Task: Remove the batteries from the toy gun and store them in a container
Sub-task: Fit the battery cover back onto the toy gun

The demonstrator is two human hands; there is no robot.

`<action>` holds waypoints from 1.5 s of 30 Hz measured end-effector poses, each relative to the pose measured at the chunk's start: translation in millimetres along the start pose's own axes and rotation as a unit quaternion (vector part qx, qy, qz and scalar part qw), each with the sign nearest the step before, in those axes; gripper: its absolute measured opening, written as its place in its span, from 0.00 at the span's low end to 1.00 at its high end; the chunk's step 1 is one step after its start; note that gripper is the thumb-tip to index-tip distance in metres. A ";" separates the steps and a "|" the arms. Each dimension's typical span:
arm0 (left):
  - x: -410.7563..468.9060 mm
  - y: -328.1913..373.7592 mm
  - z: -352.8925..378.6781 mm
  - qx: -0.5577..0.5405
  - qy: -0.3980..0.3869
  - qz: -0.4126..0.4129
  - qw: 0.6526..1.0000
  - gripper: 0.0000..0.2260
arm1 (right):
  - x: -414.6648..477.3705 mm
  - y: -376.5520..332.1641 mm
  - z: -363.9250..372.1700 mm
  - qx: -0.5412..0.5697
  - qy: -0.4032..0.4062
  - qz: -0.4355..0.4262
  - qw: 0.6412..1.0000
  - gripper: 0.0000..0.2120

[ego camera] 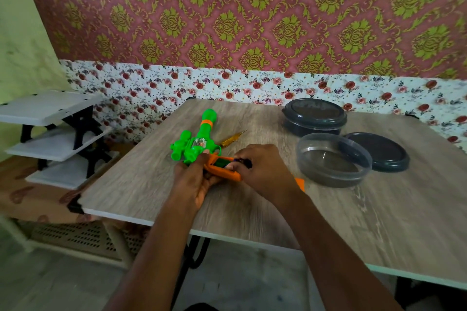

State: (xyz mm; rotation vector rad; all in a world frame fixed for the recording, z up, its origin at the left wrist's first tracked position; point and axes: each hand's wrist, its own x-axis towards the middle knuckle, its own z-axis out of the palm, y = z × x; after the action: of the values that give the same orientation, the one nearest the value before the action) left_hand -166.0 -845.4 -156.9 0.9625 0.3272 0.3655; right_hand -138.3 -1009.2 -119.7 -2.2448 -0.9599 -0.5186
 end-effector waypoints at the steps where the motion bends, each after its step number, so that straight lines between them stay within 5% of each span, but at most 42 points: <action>1: 0.4 -0.2 0.0 0.002 0.002 0.002 1.000 0.05 | 5.5 -1.9 -2.1 -0.018 -0.024 0.000 1.000 0.11; 12: 2.9 -1.0 -4.6 -0.022 -0.014 -0.001 1.000 0.06 | 44.8 -21.2 -17.6 -0.075 -0.182 0.080 0.977 0.16; 37: 6.8 0.0 -4.0 -0.045 0.010 -0.016 0.999 0.05 | 68.6 -27.1 -16.6 -0.012 -0.202 0.217 0.955 0.26; 45: 4.4 1.7 -3.0 -0.041 0.010 -0.033 0.999 0.06 | 65.3 -21.9 -23.1 0.082 -0.227 0.295 0.925 0.20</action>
State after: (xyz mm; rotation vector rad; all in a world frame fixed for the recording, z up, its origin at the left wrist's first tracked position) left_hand -163.6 -840.3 -157.6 0.8668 0.3586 0.3268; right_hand -114.2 -980.8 -57.3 -2.3835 -0.4536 0.3514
